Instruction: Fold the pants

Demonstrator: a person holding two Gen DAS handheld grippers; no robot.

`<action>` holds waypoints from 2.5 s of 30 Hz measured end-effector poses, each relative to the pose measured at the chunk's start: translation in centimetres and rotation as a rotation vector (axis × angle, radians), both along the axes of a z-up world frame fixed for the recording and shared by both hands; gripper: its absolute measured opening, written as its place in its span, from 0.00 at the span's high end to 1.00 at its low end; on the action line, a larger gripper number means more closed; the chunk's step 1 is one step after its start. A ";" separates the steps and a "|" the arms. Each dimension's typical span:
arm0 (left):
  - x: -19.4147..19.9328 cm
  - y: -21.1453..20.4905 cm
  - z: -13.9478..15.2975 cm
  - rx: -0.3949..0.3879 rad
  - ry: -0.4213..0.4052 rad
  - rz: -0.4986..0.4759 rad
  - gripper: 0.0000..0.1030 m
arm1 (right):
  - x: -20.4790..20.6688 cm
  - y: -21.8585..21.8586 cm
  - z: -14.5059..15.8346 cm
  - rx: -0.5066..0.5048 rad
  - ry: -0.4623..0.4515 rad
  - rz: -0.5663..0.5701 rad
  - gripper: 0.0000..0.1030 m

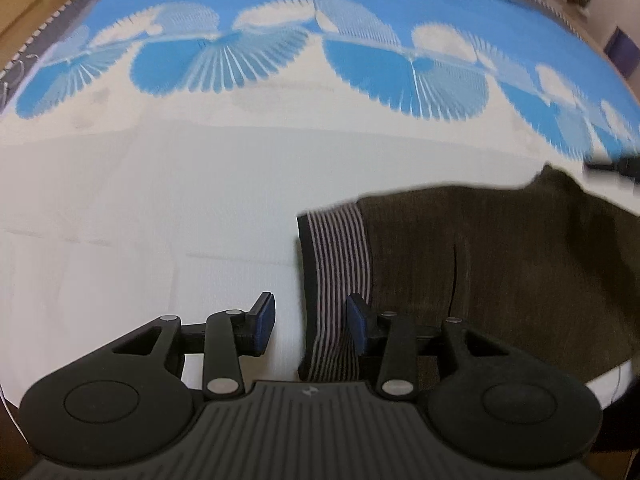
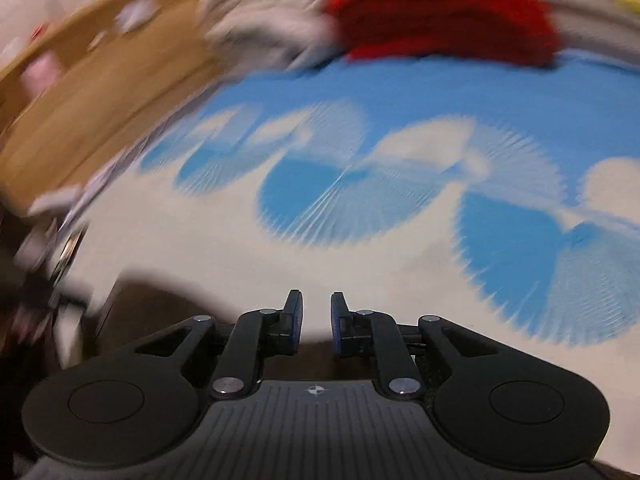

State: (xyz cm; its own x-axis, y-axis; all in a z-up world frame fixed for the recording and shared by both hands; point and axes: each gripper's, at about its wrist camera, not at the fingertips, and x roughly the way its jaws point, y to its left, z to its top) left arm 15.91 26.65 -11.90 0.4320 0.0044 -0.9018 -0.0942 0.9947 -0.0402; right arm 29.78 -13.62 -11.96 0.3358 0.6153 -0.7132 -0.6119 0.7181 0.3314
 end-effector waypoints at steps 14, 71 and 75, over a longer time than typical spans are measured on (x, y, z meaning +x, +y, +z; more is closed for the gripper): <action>0.4 -1.7 2.4 -0.023 -0.138 -0.009 0.57 | -1.6 -0.3 -4.5 -0.329 0.069 -0.028 0.94; 6.5 -19.2 2.7 0.009 -0.179 -0.217 0.57 | -24.2 -49.8 -2.9 0.127 0.225 -1.709 0.74; 5.9 -17.6 3.5 -0.017 -0.197 -0.199 0.57 | -21.7 -43.3 3.0 -0.114 -0.055 -1.544 0.76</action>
